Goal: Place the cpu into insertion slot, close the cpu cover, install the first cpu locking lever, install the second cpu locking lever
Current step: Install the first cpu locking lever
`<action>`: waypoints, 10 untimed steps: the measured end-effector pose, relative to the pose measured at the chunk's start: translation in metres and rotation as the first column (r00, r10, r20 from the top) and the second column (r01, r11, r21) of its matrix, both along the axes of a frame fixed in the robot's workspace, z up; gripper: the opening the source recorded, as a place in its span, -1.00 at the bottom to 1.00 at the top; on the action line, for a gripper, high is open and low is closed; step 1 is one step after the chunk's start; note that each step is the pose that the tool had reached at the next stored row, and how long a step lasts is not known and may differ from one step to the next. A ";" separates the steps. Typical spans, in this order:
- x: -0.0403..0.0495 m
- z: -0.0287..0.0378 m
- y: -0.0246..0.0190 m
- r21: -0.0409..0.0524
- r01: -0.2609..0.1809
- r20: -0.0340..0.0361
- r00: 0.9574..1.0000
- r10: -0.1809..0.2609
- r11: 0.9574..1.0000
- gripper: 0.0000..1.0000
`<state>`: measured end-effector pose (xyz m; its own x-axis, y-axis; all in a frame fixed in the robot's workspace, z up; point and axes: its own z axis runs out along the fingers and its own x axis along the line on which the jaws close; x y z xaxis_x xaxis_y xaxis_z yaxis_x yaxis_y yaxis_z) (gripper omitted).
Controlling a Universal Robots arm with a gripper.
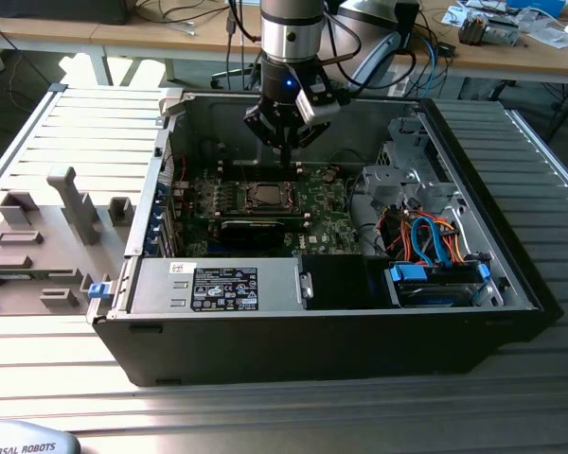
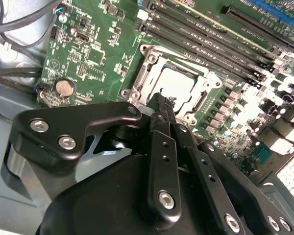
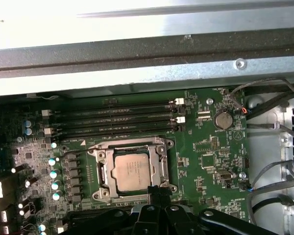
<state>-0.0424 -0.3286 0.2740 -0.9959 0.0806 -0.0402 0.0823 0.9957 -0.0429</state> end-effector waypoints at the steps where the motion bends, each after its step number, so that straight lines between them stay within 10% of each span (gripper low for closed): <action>1: 0.0000 0.0000 0.0000 0.012 -0.001 0.000 1.000 0.001 1.000 -0.79; 4: 0.0000 0.0000 0.0000 0.030 0.000 0.000 1.000 0.000 1.000 -0.79; 10: 0.0000 0.0000 0.0000 0.031 -0.004 -0.016 1.000 0.005 1.000 -0.79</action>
